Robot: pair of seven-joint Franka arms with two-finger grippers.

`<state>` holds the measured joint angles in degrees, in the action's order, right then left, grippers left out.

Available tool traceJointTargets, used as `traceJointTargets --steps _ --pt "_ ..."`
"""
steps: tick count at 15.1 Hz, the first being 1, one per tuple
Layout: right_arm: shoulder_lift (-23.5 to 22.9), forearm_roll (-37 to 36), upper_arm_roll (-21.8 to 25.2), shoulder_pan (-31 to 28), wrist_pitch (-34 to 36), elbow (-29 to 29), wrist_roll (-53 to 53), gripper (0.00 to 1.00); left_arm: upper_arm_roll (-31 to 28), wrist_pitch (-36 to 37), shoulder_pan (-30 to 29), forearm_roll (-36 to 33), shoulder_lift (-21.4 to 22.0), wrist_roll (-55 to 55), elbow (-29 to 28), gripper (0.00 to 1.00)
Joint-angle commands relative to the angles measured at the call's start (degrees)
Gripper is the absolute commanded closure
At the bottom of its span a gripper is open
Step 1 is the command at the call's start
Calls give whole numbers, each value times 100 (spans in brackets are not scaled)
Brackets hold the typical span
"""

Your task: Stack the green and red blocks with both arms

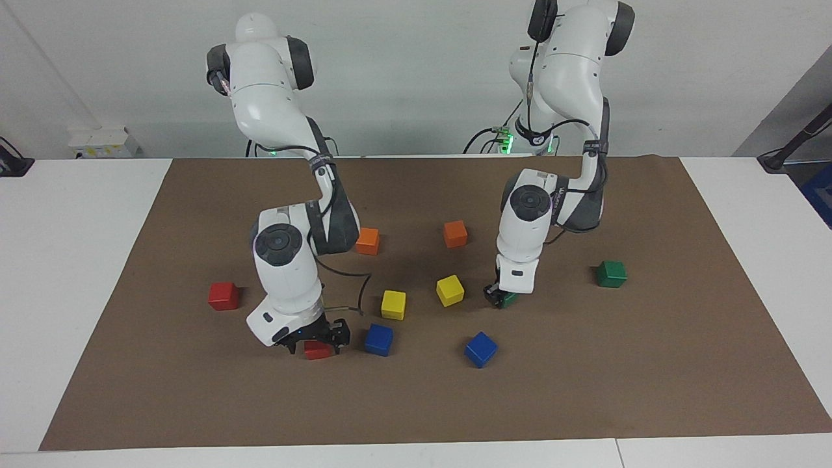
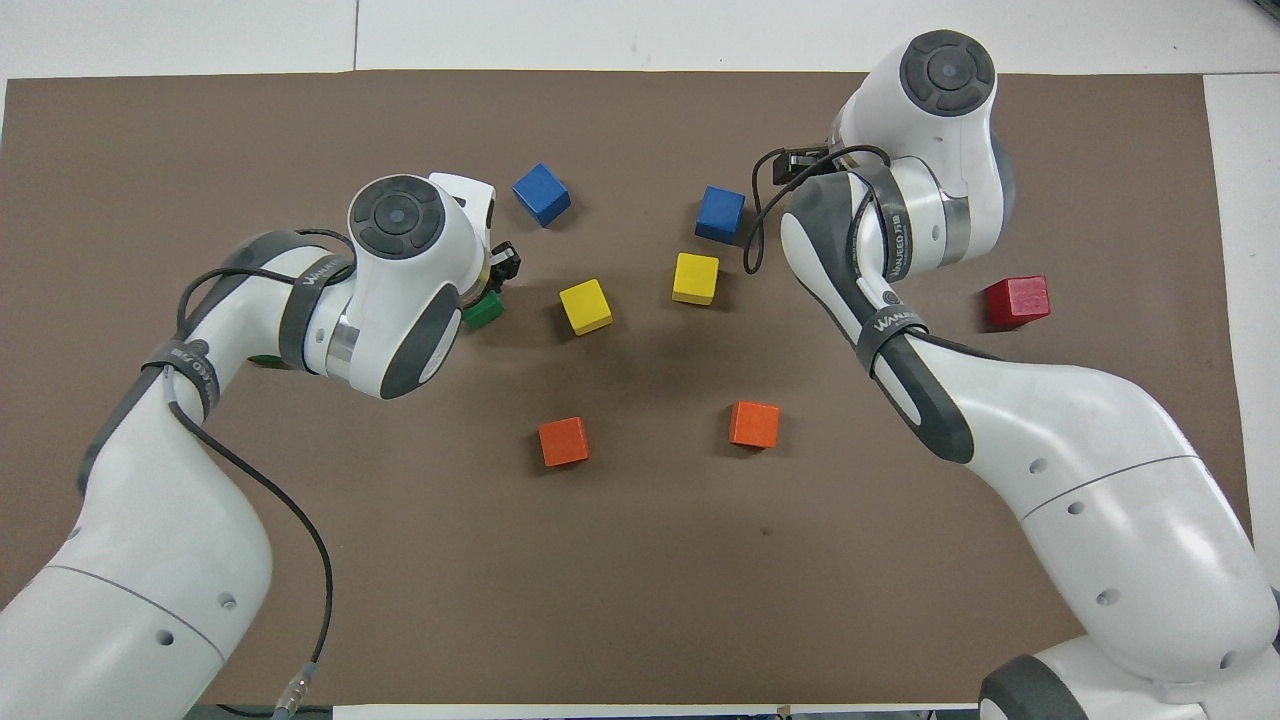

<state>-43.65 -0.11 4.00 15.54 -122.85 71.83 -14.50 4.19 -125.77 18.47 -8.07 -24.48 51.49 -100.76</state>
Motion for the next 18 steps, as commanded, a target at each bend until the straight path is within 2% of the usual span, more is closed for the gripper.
traceJointTargets --steps 1,3,5,6,8,9,10,15,18 --pt "102 2 -31 -24 -248 392 271 0 21 666 -571 233 1013 -1408 -470 100" --pt "242 2 -40 -24 -424 796 666 0 12 1096 -975 385 1208 -2638 -462 100" --pt "269 2 -31 -42 -346 850 913 2 12 1274 -1371 411 1253 -3781 -470 100" --pt "269 2 -31 -33 -345 850 923 13 12 1240 -1512 420 1253 -4300 -488 100" --pt "269 2 -40 -33 -310 850 923 51 12 1213 -1889 516 1253 -5067 -506 100" --pt "269 11 -40 -33 -301 850 923 79 12 1143 -2021 604 1253 -5270 -540 100" --pt "278 11 -40 -42 -266 850 923 100 12 1003 -2127 613 1244 -5455 -619 100" --pt "357 38 -31 -121 -126 842 932 100 -15 519 -2277 613 1183 -5964 -892 100" --pt "768 46 -31 -278 435 912 1089 100 -6 212 -2410 613 1086 -6089 -1085 100"
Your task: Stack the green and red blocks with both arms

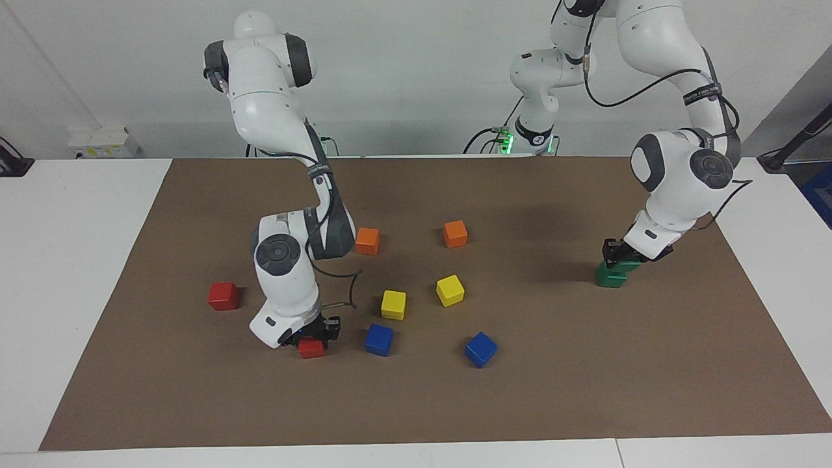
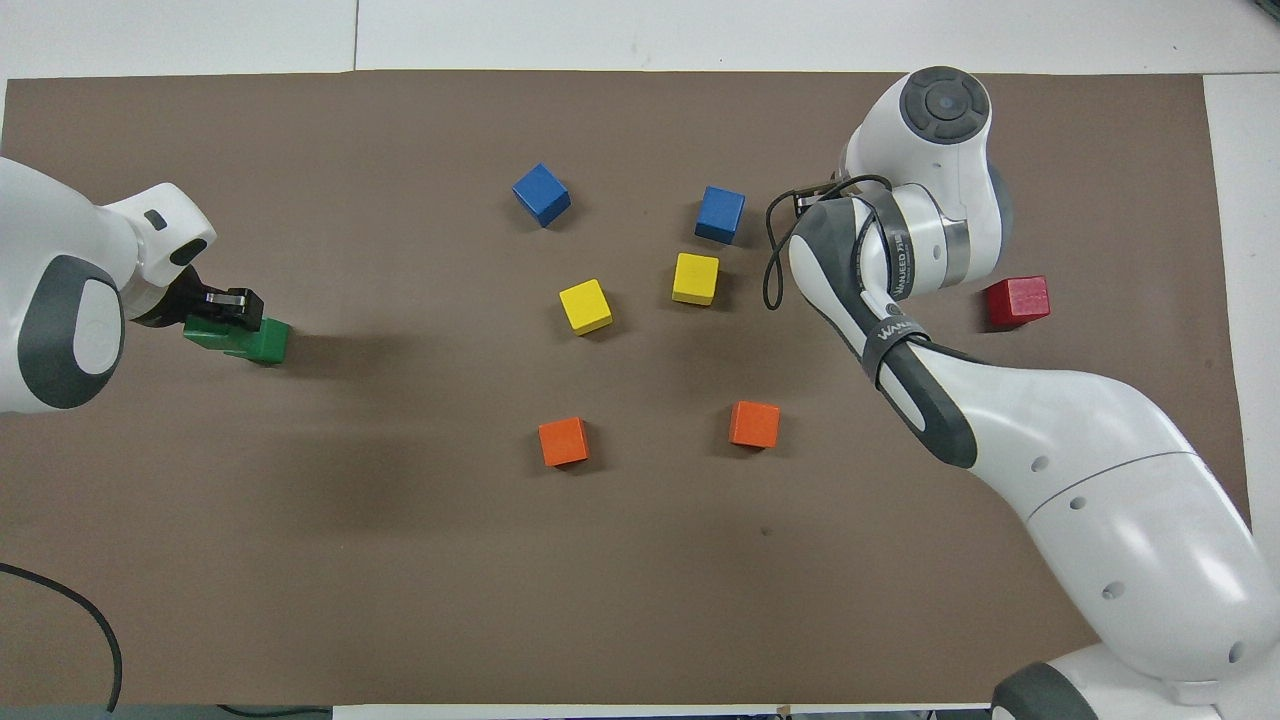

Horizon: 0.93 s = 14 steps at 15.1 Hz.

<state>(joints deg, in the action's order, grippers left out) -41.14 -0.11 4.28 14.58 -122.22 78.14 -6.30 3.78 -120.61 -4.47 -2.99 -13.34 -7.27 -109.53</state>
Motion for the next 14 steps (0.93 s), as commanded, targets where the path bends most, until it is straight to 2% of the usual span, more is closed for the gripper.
traceJointTargets --steps 1,3,5,7,11,12,13,14 --pt "763 46 -59 -314 557 376 366 100 35 -375 -106 105 -46 -213 -270 100" --pt "1465 46 -59 -587 655 962 795 100 35 -463 -106 105 -64 -222 -315 100" --pt "2273 46 -59 -877 647 1884 1060 100 35 -446 -106 105 -64 -222 -323 100" --pt "2872 55 -59 -1158 621 2615 1384 100 35 -446 -89 105 -55 -222 -376 100" --pt "3199 90 -59 -1651 288 3267 1895 100 35 -524 -98 105 -37 -222 -473 100" --pt "3244 90 -59 -1739 34 3477 2053 100 35 -551 -89 105 -46 -231 -508 95" --pt "3305 90 -59 -1801 -203 3671 2124 100 35 -629 -80 105 -37 -222 -569 51" --pt "3349 90 -59 -1801 -441 3864 2124 100 35 -708 -80 105 -20 -213 -639 1"
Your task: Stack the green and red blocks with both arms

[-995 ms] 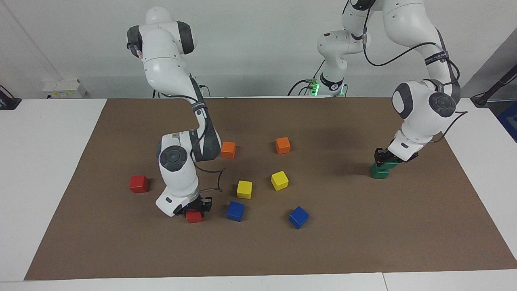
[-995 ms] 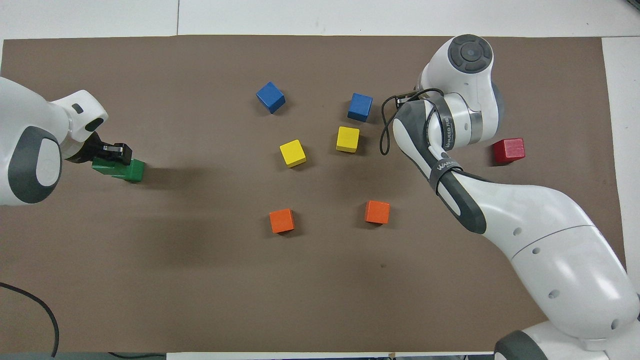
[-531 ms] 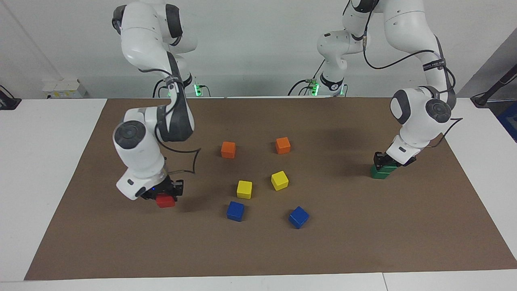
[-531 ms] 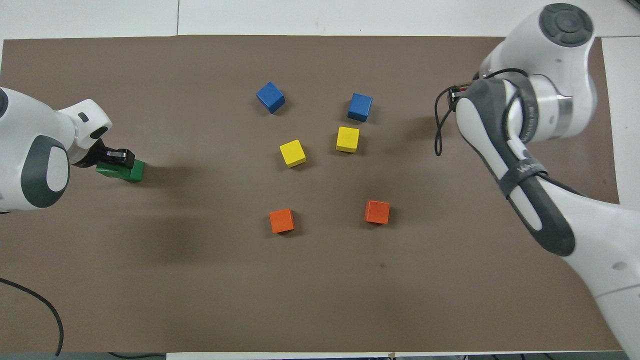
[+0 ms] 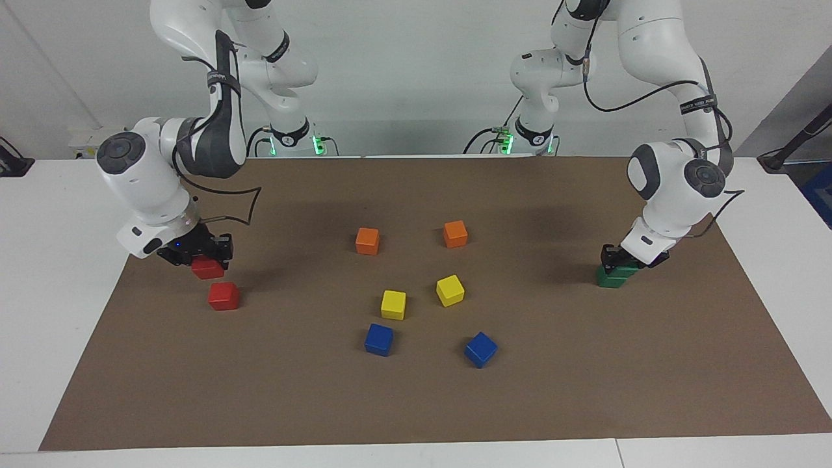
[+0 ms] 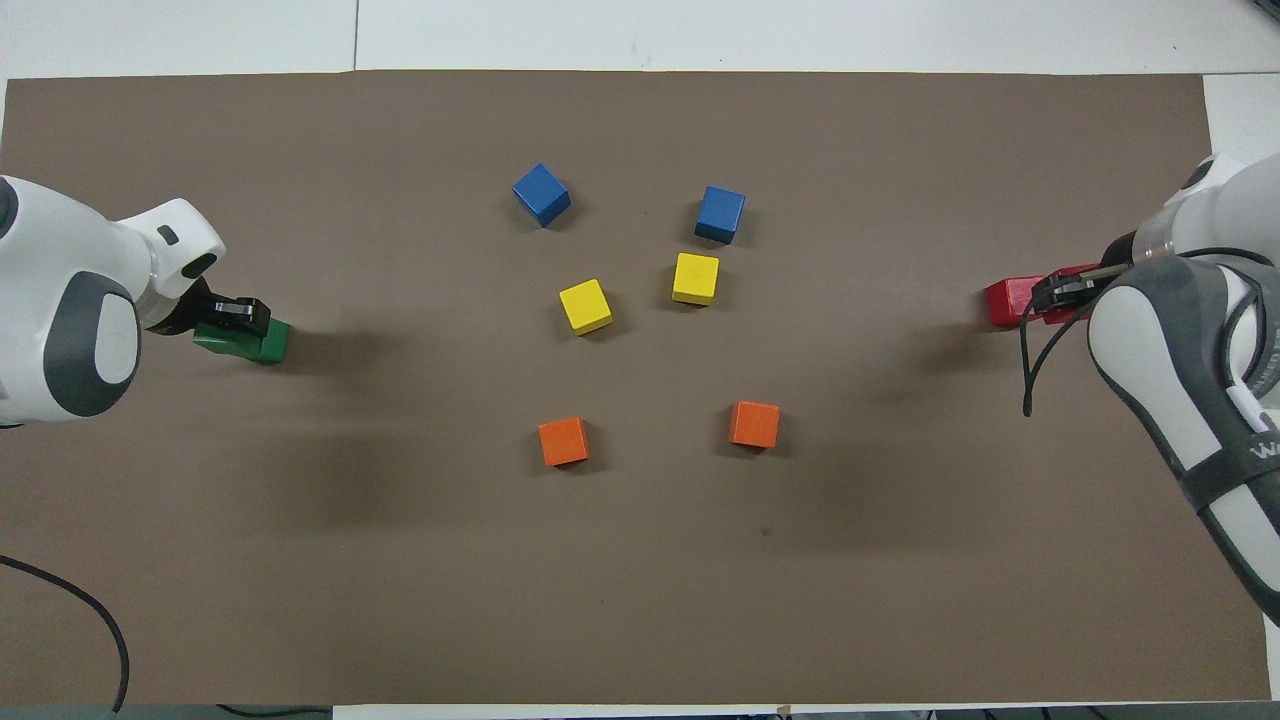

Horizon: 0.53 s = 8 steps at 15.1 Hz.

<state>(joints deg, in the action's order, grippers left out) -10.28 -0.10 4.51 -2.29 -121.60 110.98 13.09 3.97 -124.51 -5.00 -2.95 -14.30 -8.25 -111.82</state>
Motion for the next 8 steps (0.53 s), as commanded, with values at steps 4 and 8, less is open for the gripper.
traceJointTargets --steps 4,8 --pt "184 89 -82 -175 -891 741 142 100 8 -294 -72 102 103 -116 -420 0" --pt "88 89 -73 -175 -1233 899 115 100 7 127 -89 102 357 -98 -280 0"
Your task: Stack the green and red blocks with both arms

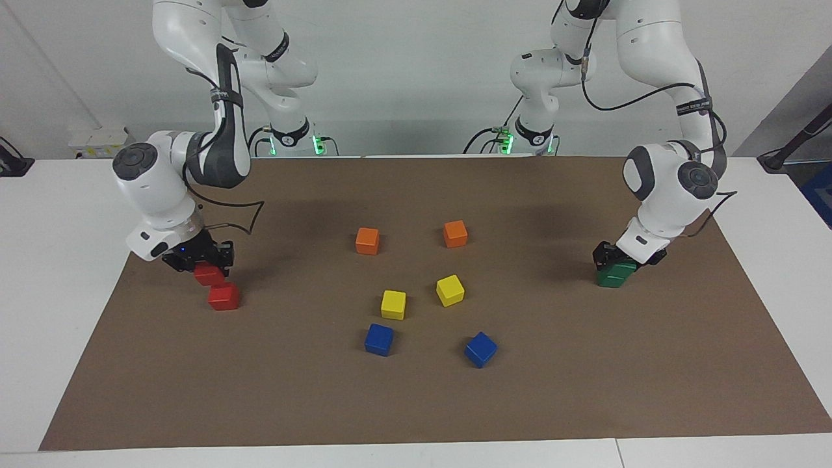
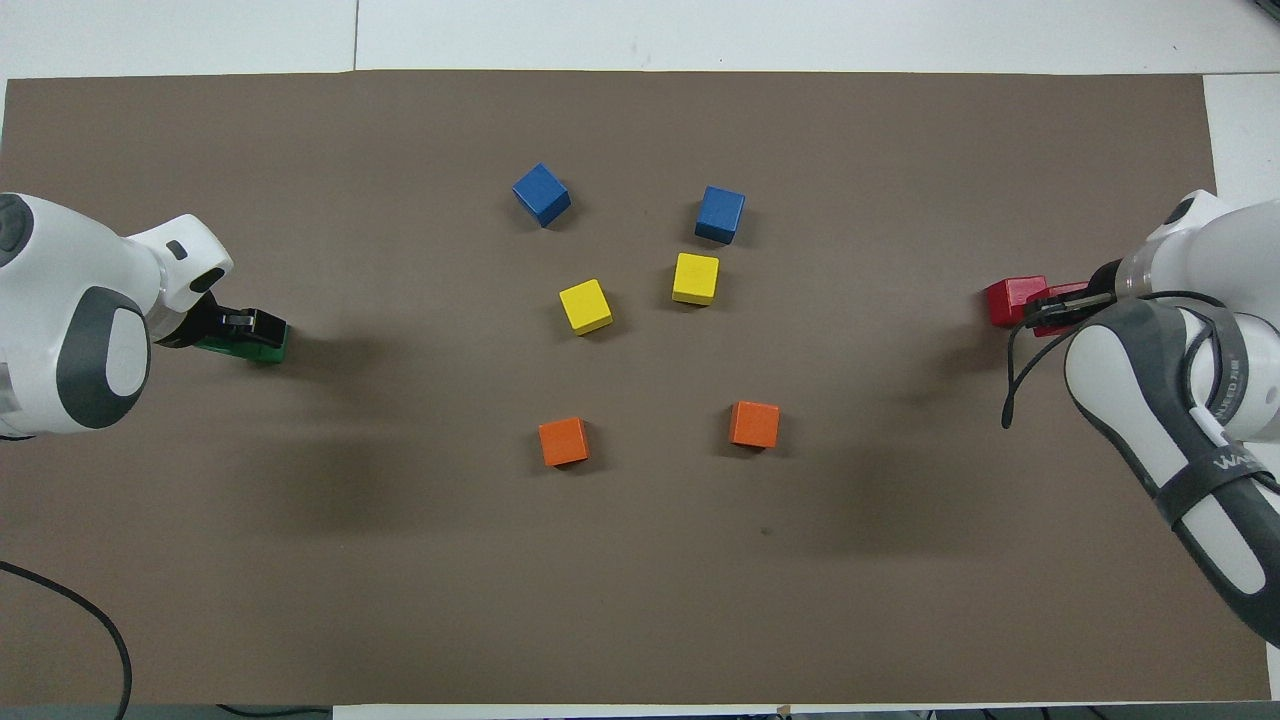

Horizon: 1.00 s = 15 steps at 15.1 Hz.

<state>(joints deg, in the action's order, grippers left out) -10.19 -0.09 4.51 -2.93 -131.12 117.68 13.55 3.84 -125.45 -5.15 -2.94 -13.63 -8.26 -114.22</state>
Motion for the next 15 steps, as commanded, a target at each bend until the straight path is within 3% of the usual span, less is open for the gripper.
traceJointTargets --steps 1,5,7,12,15 --pt "61 88 -73 -112 -387 290 78 100 20 493 -74 101 317 -88 117 0" --pt "-149 88 -81 46 -582 151 -132 100 20 1355 -39 101 527 -52 602 0" --pt "-369 88 -81 99 -564 -113 -177 100 20 1523 -30 101 773 -44 611 0" --pt "-414 79 -81 99 -599 -131 -160 100 20 2094 -48 101 1327 0 602 0" --pt "-572 79 -81 99 -617 -280 -177 100 47 2095 14 110 1372 402 620 0"
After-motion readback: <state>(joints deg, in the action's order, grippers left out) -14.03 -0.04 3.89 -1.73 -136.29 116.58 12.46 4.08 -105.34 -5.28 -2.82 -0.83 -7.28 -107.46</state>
